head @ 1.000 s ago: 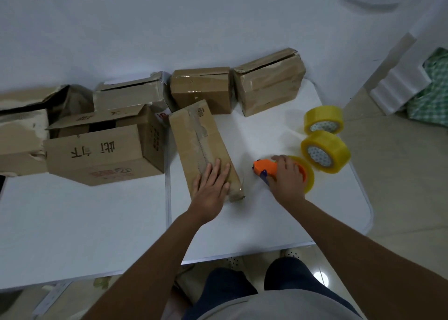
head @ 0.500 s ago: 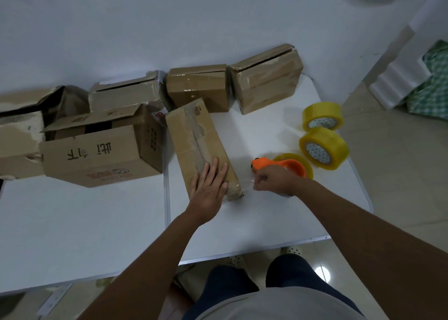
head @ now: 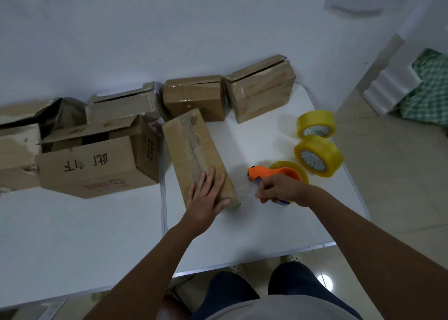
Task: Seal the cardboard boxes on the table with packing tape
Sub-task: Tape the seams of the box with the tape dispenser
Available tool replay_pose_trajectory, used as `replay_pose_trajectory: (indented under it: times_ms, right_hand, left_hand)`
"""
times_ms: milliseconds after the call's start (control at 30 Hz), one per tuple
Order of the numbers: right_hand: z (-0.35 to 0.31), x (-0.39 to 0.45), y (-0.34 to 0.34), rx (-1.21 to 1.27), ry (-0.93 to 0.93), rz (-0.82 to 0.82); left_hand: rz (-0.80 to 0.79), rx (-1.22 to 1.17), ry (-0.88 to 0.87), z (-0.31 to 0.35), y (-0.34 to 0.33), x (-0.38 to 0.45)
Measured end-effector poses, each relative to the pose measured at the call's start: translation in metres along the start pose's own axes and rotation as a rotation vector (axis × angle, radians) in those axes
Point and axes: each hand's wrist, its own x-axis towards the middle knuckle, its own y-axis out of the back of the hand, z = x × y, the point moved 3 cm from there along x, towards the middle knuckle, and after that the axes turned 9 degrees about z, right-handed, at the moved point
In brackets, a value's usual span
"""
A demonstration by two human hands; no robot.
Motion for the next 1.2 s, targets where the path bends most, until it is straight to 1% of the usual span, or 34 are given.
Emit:
replay_pose_trajectory:
  times_ms: [100, 200, 333, 433, 533, 667, 800, 967, 1100, 1200]
  right_hand:
    - [0.004, -0.001, -0.003, 0.000, 0.025, 0.048]
    - [0.011, -0.001, -0.007, 0.021, 0.047, 0.116]
    - [0.015, -0.008, -0.014, 0.095, 0.067, 0.170]
    - [0.015, -0.008, -0.018, 0.074, 0.123, 0.312]
    - [0.015, -0.006, -0.024, -0.028, 0.207, 0.464]
    - [0.018, -0.010, -0.029, -0.075, 0.271, 0.538]
    - [0.021, -0.011, -0.030, -0.116, 0.318, 0.571]
    - [0.021, -0.003, -0.031, -0.234, 0.377, 0.625]
    - [0.021, 0.003, -0.036, -0.249, 0.388, 0.650]
    - [0.022, 0.015, -0.044, -0.248, 0.390, 0.637]
  left_hand:
    - [0.029, 0.110, -0.037, -0.001, -0.004, -0.002]
    - [0.065, 0.271, -0.075, 0.002, -0.008, -0.003]
    - [0.167, 0.435, -0.140, 0.008, -0.014, -0.004]
    - [0.167, 0.477, -0.184, 0.009, -0.011, -0.004]
    - [0.138, 0.487, -0.193, 0.008, -0.003, 0.003]
    - [0.140, 0.451, -0.158, 0.008, -0.001, 0.005]
    - [0.153, 0.446, -0.143, 0.010, -0.002, 0.004]
    - [0.220, 0.403, -0.114, 0.014, 0.003, 0.008]
    - [0.267, 0.422, -0.133, 0.013, -0.002, 0.008]
    - [0.300, 0.414, -0.135, 0.008, -0.005, 0.006]
